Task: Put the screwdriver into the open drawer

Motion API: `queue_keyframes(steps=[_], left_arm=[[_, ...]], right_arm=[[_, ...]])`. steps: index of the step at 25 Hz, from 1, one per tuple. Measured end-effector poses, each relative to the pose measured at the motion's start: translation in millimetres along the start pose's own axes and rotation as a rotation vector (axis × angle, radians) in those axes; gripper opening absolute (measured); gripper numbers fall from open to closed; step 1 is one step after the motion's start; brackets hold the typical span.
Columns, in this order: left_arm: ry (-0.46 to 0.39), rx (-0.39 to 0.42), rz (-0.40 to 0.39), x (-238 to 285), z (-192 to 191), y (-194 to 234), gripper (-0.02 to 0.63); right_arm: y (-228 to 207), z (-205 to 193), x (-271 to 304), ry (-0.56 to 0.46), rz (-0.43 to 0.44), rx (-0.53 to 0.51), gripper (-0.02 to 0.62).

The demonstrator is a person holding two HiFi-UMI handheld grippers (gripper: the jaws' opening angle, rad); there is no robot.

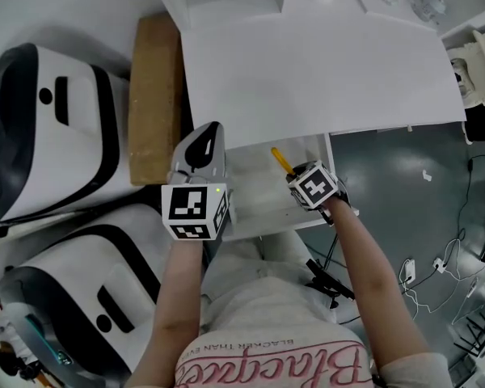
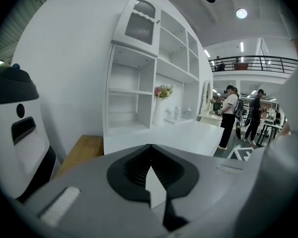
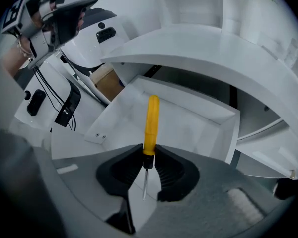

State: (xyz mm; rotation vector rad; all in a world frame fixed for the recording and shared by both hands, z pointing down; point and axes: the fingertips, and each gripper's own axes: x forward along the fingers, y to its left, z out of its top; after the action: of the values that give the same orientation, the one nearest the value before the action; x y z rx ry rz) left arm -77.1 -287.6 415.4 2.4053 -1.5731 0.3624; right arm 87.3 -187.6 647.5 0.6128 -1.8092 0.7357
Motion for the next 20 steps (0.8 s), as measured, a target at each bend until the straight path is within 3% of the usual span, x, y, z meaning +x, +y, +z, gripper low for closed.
queue_keyframes(steps=[17, 20], left_arm=[[0.026, -0.003, 0.002, 10, -10, 8, 0.012], [0.034, 0.003, -0.001, 10, -13, 7, 0.012]], right_arm=[[-15, -6, 51, 0.074, -0.017, 0.011, 0.08], [-8, 0, 62, 0.053, 0.023, 0.047, 0.08]])
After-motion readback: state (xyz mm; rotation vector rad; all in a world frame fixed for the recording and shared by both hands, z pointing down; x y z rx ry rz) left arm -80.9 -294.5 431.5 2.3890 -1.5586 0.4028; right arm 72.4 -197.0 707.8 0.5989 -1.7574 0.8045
